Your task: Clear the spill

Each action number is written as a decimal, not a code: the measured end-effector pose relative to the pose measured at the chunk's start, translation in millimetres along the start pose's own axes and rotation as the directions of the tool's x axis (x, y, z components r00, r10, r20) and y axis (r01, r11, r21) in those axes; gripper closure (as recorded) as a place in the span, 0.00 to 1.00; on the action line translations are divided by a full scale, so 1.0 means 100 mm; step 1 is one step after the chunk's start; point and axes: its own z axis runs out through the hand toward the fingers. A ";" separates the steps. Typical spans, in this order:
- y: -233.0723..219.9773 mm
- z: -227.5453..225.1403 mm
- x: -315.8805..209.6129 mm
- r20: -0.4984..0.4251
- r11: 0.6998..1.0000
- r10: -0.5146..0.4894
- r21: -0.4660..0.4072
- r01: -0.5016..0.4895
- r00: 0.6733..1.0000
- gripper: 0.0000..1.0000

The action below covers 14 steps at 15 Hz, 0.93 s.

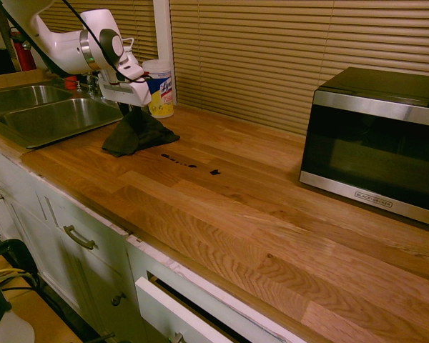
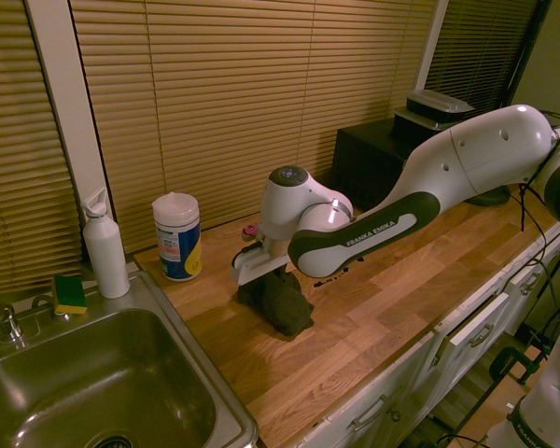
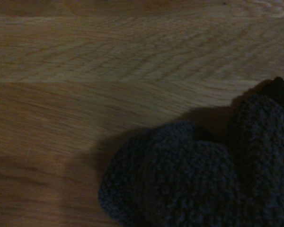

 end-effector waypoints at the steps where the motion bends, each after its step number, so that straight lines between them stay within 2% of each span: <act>1: 0.02 0.00 0.05 0.002 1.000 0.004 -0.001 -0.004 1.000 1.00; 8: 0.33 0.02 0.42 0.039 0.998 0.053 0.015 -0.053 0.998 1.00; 14: 0.85 0.04 0.85 0.070 0.995 0.092 0.017 -0.093 0.993 1.00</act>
